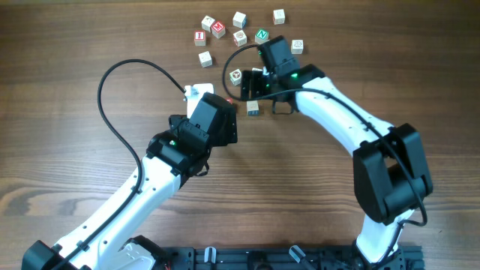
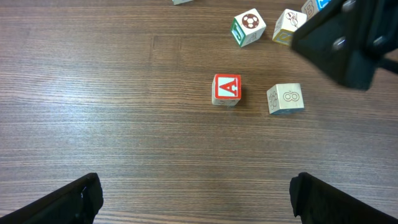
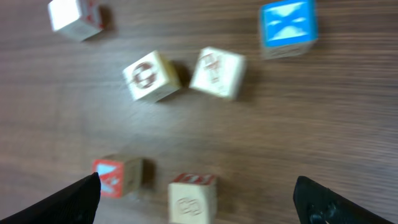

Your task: Form a horizontal line

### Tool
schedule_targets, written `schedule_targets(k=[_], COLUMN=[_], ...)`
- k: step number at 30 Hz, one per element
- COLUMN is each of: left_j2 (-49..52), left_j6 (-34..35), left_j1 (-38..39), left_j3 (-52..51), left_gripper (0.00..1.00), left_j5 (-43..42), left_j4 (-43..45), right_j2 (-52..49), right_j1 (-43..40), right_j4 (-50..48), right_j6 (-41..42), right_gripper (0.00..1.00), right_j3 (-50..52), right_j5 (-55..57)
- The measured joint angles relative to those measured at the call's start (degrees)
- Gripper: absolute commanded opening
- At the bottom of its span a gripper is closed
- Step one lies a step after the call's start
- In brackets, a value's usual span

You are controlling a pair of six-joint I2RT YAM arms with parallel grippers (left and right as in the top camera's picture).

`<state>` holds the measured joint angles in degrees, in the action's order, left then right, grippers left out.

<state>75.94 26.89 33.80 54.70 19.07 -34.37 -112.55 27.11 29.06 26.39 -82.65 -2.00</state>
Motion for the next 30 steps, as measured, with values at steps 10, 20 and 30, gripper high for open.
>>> schedule_targets(k=[10, 20, 30], left_j2=[0.00, 0.00, 0.00], left_j6=[0.00, 0.00, 0.00], left_j1=[0.00, 0.00, 0.00], left_j3=[0.00, 0.00, 0.00], left_gripper=[1.00, 1.00, 1.00], left_j5=[-0.02, -0.02, -0.02], left_j4=[0.00, -0.02, 0.00], right_j2=[0.00, 0.00, 0.00], right_j1=[-2.51, -4.24, -7.63], right_j4=[-3.02, -9.44, -13.29], right_j6=[-0.02, 0.22, 0.42], right_gripper=[1.00, 1.00, 1.00], right_j3=[0.00, 0.00, 0.00], right_j5=[-2.12, -11.52, -13.51])
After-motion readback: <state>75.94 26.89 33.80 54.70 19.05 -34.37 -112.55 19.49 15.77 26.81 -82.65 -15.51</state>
